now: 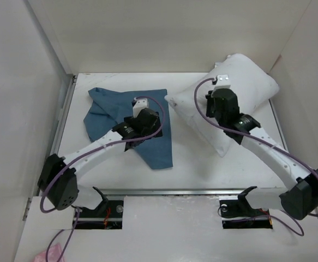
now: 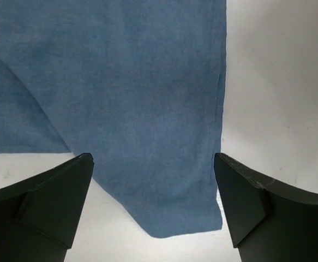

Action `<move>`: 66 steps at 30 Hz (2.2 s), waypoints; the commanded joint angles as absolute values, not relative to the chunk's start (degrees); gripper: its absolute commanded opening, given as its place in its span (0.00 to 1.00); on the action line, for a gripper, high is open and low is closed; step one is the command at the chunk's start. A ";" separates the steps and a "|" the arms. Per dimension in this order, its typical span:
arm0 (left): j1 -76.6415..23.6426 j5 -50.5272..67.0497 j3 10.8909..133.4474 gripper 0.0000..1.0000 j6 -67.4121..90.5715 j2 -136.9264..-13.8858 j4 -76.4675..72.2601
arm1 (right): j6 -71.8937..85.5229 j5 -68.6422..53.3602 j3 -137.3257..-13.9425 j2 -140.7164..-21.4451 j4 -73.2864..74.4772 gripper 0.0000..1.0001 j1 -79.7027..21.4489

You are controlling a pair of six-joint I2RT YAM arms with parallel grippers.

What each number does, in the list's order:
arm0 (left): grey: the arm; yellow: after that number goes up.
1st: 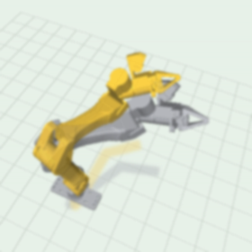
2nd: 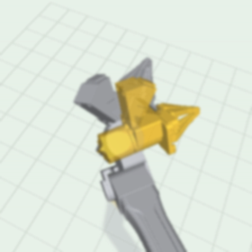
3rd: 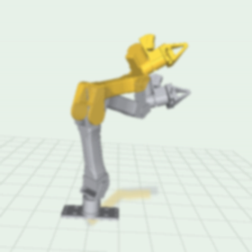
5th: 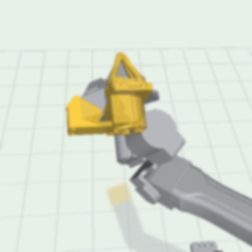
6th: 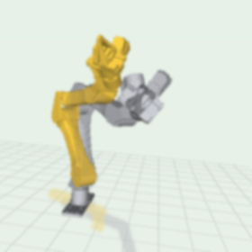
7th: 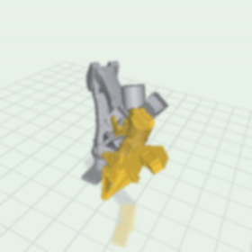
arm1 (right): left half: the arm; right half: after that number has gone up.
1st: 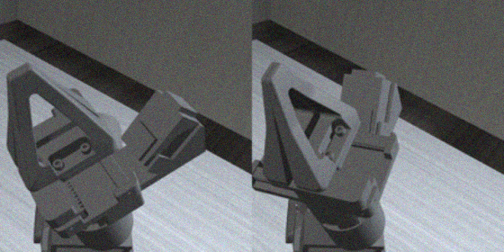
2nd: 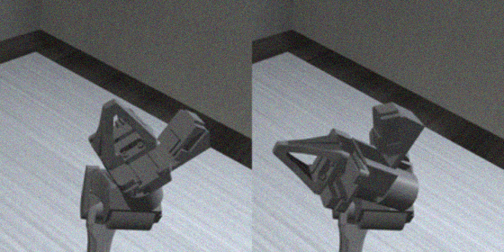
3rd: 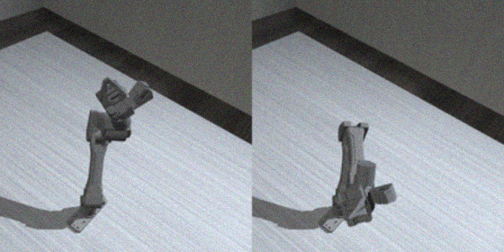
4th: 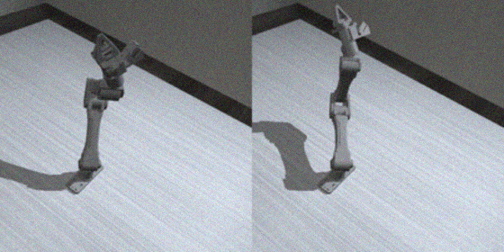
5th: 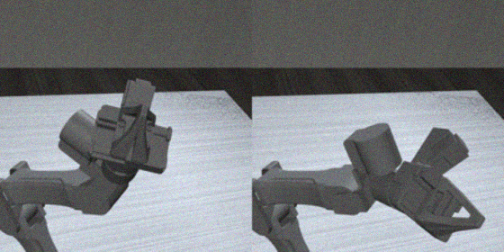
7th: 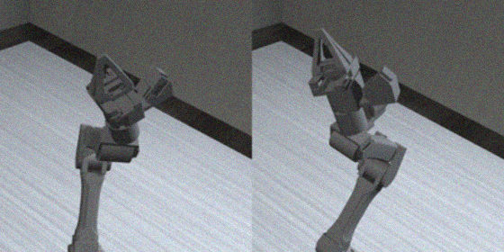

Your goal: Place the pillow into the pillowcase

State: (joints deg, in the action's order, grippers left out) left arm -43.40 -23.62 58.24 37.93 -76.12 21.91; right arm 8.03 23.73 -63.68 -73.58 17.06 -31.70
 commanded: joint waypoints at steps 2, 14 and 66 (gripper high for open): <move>-43.42 -20.49 63.98 0.89 33.93 -82.78 17.50 | 12.91 23.82 -71.62 -71.19 10.10 0.00 -28.48; -41.75 -17.40 79.97 0.78 31.29 -107.29 18.98 | 16.87 21.98 -79.63 -76.37 13.97 0.00 -22.32; -43.95 -34.98 87.45 0.00 32.70 -101.87 25.14 | 12.58 3.78 -62.41 -67.50 16.52 0.00 -19.94</move>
State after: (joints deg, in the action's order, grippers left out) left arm -43.79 -33.39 87.99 34.37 -105.16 26.37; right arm 15.35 6.50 -63.42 -69.10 21.78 -18.63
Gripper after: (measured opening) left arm 0.007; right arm 0.115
